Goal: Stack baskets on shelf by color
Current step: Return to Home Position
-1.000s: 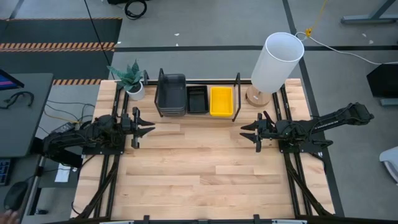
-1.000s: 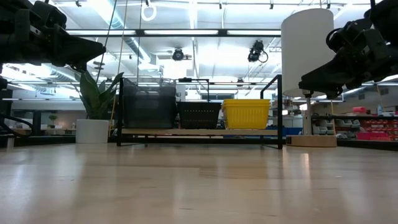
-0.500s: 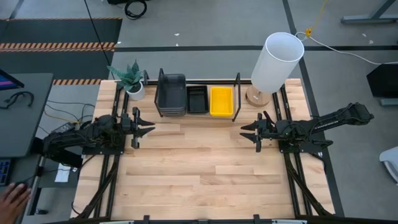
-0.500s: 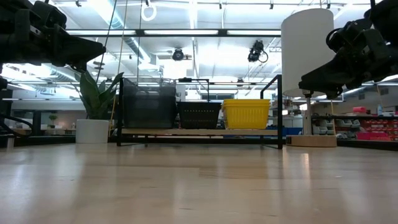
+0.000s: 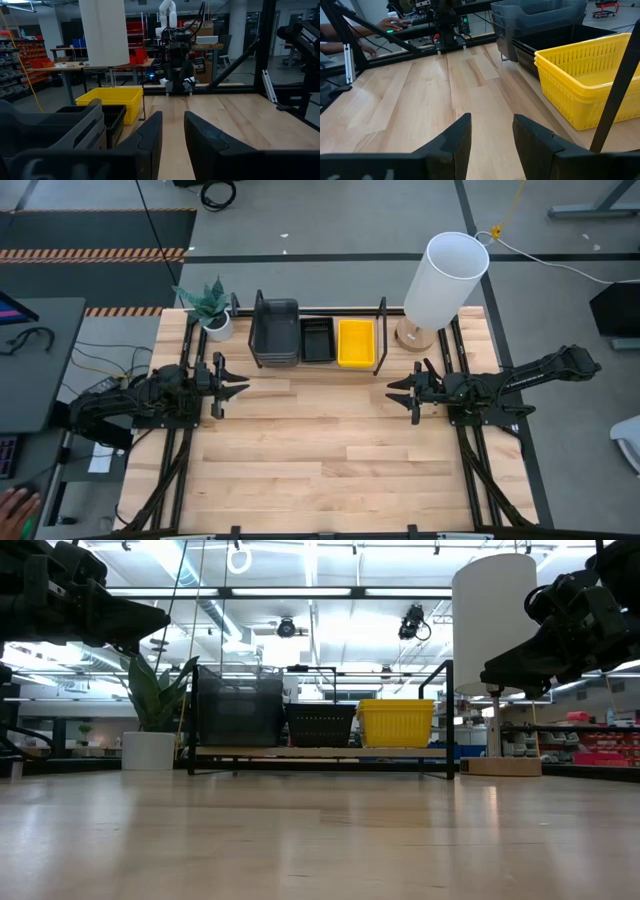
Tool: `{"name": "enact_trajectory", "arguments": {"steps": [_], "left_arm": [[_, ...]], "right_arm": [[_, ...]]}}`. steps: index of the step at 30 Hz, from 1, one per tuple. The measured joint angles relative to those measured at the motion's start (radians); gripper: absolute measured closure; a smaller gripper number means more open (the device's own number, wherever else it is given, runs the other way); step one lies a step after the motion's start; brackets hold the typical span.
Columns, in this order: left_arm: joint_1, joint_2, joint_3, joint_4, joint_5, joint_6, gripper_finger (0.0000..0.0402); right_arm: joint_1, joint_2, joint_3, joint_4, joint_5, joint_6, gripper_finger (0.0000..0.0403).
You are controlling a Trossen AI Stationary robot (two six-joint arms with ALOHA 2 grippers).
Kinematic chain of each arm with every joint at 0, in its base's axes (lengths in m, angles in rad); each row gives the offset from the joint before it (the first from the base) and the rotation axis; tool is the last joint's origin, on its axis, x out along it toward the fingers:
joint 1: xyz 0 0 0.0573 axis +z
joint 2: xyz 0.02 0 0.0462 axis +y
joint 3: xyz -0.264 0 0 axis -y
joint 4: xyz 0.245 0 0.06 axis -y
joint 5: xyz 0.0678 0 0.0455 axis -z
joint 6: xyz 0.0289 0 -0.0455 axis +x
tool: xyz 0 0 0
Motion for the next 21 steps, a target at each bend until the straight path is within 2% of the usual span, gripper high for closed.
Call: {"name": "enact_trajectory", "arguments": {"steps": [11,21], "left_arm": [[0.0,0.0,0.0,0.0,0.0,0.0,0.0321],[0.0,0.0,0.0,0.0,0.0,0.0,0.0313]], "right_arm": [[0.0,0.0,0.0,0.0,0.0,0.0,0.0254],[0.0,0.0,0.0,0.0,0.0,0.0,0.0254]]}}
